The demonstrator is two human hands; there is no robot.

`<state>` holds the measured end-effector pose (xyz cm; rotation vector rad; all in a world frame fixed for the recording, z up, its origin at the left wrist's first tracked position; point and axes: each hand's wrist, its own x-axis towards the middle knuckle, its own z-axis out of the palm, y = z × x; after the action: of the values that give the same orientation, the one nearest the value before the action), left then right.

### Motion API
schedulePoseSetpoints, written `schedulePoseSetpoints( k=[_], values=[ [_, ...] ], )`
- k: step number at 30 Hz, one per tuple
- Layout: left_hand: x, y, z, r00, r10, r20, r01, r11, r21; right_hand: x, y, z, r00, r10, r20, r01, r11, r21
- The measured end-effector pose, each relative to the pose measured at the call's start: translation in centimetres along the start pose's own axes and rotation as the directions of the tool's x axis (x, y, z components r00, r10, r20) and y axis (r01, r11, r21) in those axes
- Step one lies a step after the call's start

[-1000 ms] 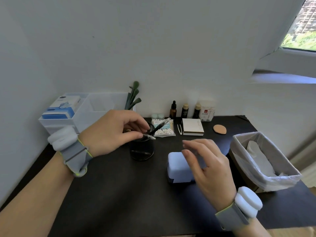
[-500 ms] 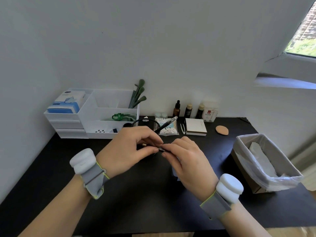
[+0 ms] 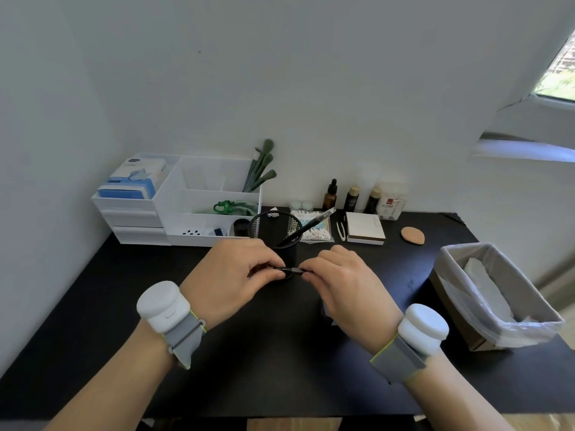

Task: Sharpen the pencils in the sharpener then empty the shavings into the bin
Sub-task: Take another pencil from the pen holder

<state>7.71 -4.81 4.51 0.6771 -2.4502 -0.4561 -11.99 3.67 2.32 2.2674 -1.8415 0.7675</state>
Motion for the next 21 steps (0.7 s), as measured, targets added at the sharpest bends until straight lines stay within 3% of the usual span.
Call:
schedulePoseSetpoints(
  k=[11,21],
  values=[
    [-1.4,-0.1,-0.2,0.995,-0.031,0.094,0.024,0.997,0.073,1.0,0.4,0.2,0.995,-0.086,0.051,0.085,0.996,0.020],
    [-3.8,-1.0,-1.5,0.974,-0.224,0.044,0.221,0.974,0.053,0.9,-0.4,-0.4,0.997,-0.071,0.043,0.079,0.969,-0.233]
  ],
)
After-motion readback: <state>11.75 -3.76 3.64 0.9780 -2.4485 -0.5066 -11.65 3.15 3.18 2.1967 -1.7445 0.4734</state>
